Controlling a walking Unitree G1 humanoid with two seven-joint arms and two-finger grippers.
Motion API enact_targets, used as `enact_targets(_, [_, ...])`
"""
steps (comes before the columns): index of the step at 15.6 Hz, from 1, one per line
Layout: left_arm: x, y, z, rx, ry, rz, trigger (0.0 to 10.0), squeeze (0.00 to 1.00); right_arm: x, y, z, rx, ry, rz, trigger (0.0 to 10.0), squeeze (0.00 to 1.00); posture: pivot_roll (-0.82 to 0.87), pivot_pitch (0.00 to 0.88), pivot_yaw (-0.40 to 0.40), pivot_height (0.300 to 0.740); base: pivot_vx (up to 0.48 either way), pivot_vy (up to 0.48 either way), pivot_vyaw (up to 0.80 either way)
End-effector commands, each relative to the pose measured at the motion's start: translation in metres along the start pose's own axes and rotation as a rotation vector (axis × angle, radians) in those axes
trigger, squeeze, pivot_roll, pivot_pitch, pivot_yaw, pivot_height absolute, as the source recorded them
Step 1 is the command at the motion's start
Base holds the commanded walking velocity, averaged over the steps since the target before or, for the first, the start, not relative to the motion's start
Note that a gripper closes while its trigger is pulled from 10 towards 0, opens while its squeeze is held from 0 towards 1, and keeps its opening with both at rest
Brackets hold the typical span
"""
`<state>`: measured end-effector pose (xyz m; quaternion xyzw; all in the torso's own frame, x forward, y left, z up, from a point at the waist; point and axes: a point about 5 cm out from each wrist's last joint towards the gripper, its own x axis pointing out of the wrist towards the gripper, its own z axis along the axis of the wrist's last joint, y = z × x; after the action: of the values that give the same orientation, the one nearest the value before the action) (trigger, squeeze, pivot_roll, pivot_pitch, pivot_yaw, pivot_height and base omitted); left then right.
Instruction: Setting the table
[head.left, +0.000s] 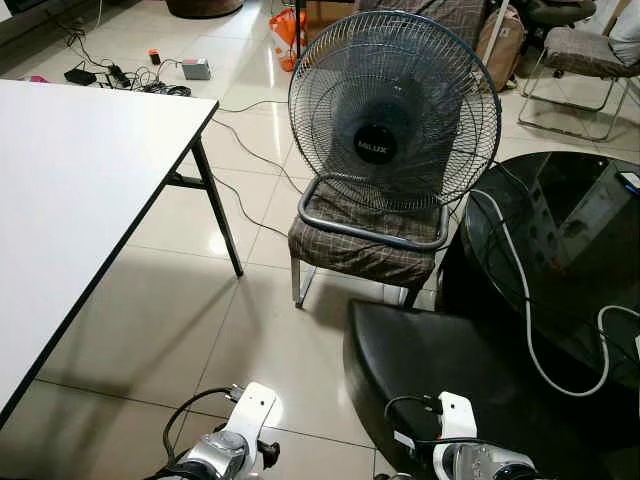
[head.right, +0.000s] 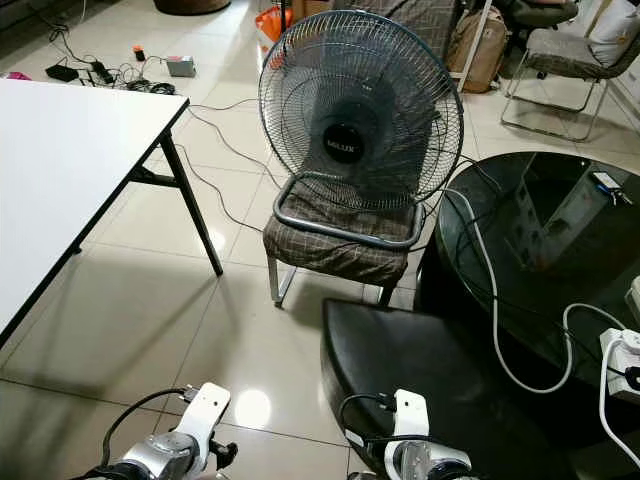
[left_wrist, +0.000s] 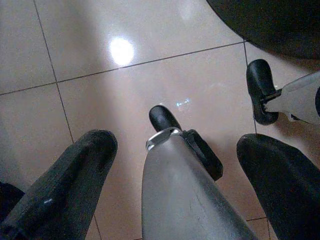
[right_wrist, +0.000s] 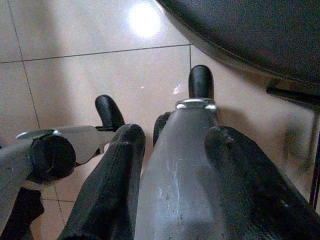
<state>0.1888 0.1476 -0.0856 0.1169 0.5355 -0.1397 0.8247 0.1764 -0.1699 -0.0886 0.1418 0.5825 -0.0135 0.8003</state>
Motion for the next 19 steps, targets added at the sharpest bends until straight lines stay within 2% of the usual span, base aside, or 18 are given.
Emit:
enact_targets(1, [-0.001, 0.009, -0.025, -0.366, 0.085, 0.141, 10.0, 0.0, -0.003, 0.007, 0.03, -0.167, -0.072, -0.11, 10.0, 0.0, 0.01, 0.0, -0.114, 0.74, 0.0, 0.0, 0.0])
enact_targets(3, [-0.004, 0.02, -0.027, -0.328, 0.103, 0.151, 10.0, 0.0, -0.002, 0.007, 0.03, -0.122, -0.129, -0.106, 10.0, 0.0, 0.0, 0.0, -0.109, 0.74, 0.0, 0.0, 0.0])
enact_targets(7, [-0.004, 0.022, -0.024, -0.341, 0.083, 0.167, 10.0, 0.0, -0.003, 0.008, 0.033, -0.127, -0.148, -0.104, 10.0, 0.0, 0.0, 0.0, -0.11, 0.74, 0.0, 0.0, 0.0])
enact_targets(8, [-0.006, 0.037, -0.004, -0.38, -0.047, 0.228, 10.0, 1.0, -0.01, 0.014, 0.063, -0.125, -0.311, -0.079, 10.0, 1.0, -0.01, 0.0, -0.108, 0.74, 0.0, 0.0, 0.0])
enact_targets(9, [-0.011, 0.053, 0.017, -0.38, -0.172, 0.293, 10.0, 1.0, -0.019, 0.022, 0.092, -0.159, -0.441, -0.028, 10.0, 1.0, -0.02, 0.0, -0.107, 0.74, 0.0, 0.0, 0.0])
enact_targets(10, [-0.024, 0.083, 0.043, -0.372, -0.334, 0.346, 10.0, 1.0, -0.031, 0.037, 0.12, -0.286, -0.535, 0.033, 10.0, 1.0, -0.03, 0.0, -0.102, 0.74, 0.0, 0.0, 0.0])
enact_targets(11, [-0.047, 0.106, 0.082, -0.29, -0.564, 0.393, 10.0, 1.0, -0.05, 0.058, 0.154, -0.381, -0.672, 0.111, 10.0, 1.0, -0.04, 0.0, -0.102, 0.74, 0.0, 0.0, 0.0])
enact_targets(12, [-0.056, 0.109, 0.096, -0.247, -0.646, 0.403, 10.0, 1.0, -0.058, 0.066, 0.166, -0.408, -0.725, 0.136, 10.0, 1.0, -0.04, 0.0, -0.102, 0.74, 0.0, 0.0, 0.0])
enact_targets(13, [-0.11, 0.116, 0.139, -0.174, -0.927, 0.412, 10.0, 1.0, -0.107, 0.1, 0.203, -0.495, -0.97, 0.277, 10.0, 1.0, -0.05, 0.0, -0.106, 0.74, 0.0, 0.0, 0.0])
enact_targets(14, [-0.139, 0.116, 0.154, -0.147, -1.036, 0.432, 10.0, 1.0, -0.137, 0.113, 0.214, -0.514, -1.081, 0.341, 10.0, 1.0, -0.05, 0.001, -0.108, 0.74, 0.0, 0.0, 0.0])
enact_targets(16, [-0.183, 0.111, 0.175, -0.083, -1.181, 0.451, 10.0, 1.0, -0.186, 0.131, 0.223, -0.547, -1.202, 0.423, 10.0, 1.0, -0.07, 0.008, -0.109, 0.74, 0.0, 0.0, 0.0])
enact_targets(17, [-0.19, 0.108, 0.178, -0.066, -1.205, 0.451, 10.0, 1.0, -0.195, 0.133, 0.223, -0.555, -1.229, 0.432, 10.0, 1.0, -0.08, 0.011, -0.11, 0.74, 0.0, 0.0, 0.0])
enact_targets(18, [-0.205, 0.101, 0.183, -0.052, -1.257, 0.447, 10.0, 1.0, -0.212, 0.133, 0.219, -0.563, -1.27, 0.444, 10.0, 1.0, -0.07, 0.011, -0.118, 0.74, 0.0, 0.0, 0.0])
enact_targets(19, [-0.219, 0.091, 0.187, -0.052, -1.301, 0.427, 10.0, 1.0, -0.222, 0.124, 0.209, -0.558, -1.279, 0.444, 10.0, 1.0, -0.07, 0.011, -0.119, 0.74, 0.0, 0.0, 0.0])
